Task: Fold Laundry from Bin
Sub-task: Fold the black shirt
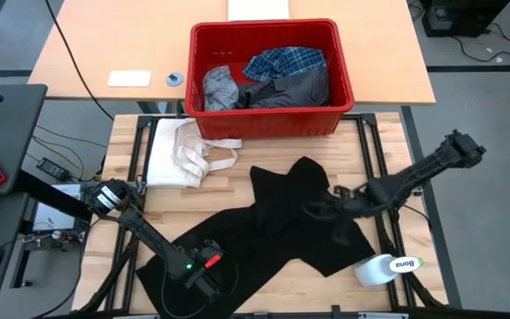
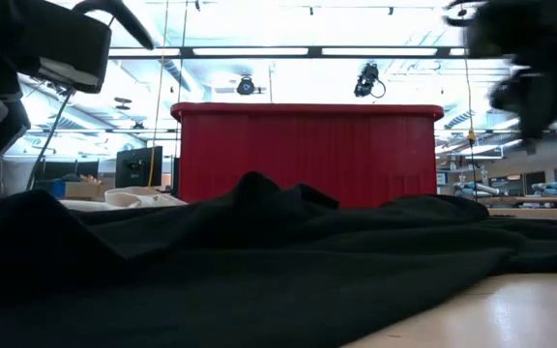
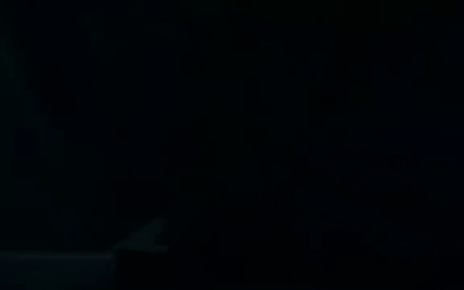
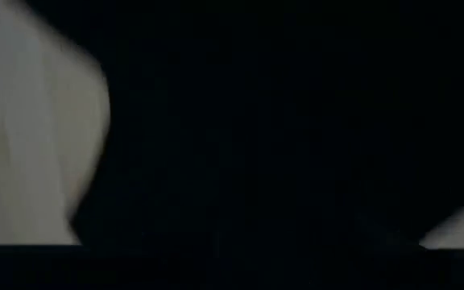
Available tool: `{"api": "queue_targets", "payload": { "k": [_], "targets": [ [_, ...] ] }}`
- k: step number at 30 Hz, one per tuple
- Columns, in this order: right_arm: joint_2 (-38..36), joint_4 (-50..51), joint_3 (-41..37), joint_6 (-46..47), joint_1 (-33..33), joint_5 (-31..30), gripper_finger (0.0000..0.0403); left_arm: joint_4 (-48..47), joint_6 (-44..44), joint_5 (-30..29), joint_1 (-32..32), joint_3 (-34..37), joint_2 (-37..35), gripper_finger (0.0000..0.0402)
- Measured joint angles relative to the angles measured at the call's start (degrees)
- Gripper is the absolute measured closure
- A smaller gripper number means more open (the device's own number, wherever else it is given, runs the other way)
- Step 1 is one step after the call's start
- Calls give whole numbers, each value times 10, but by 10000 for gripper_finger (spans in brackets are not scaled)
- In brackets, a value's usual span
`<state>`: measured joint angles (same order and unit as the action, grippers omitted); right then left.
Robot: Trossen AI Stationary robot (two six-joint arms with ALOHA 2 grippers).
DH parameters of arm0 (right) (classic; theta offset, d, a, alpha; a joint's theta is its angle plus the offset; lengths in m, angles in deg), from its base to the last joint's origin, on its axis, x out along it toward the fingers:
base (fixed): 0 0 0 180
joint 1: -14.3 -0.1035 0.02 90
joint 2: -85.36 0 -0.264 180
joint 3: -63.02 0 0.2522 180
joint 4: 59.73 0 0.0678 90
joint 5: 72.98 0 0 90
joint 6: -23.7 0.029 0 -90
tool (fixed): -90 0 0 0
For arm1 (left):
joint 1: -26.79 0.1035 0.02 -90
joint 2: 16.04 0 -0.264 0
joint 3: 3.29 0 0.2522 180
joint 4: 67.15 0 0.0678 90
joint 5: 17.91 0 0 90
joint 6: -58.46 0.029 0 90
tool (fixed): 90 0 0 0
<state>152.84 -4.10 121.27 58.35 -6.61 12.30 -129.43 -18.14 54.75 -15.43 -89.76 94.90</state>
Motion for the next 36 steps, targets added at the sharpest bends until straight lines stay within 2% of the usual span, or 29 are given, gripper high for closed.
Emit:
{"api": "queue_targets", "payload": {
  "k": [4, 8, 15, 19, 22, 24, 26, 28, 32, 34, 36],
  "targets": [
    [50, -169, 0, -83, 83, 4, 249, -13, -12, 0, 3, 0, 0, 212],
    [117, -293, 6, -149, 148, 49, 234, -14, -12, 0, 9, 0, 0, 212],
    [245, -323, 62, -154, 215, 128, 165, -15, -12, 1, 18, 0, 0, 212],
    [307, -327, 110, -169, 223, 114, 139, -15, -5, 1, 22, 0, 0, 212],
    [349, -310, 142, -177, 223, 74, 140, -15, 5, 1, 22, 0, 0, 212],
    [371, -287, 161, -179, 223, 60, 158, -15, 12, 5, 22, 0, 0, 212],
    [384, -266, 173, -179, 223, 58, 192, -17, 14, 7, 22, 0, 0, 212],
    [388, -255, 178, -180, 223, 61, 243, -20, 14, 7, 20, 0, 0, 212],
    [381, -254, 179, -193, 222, 86, 368, -28, 14, 8, 18, 0, 0, 212],
    [365, -253, 179, -198, 222, 93, 387, -30, 14, 8, 18, 0, 0, 212],
    [340, -245, 179, -194, 222, 93, 379, -35, 14, 9, 18, 0, 0, 212]
  ]
}}
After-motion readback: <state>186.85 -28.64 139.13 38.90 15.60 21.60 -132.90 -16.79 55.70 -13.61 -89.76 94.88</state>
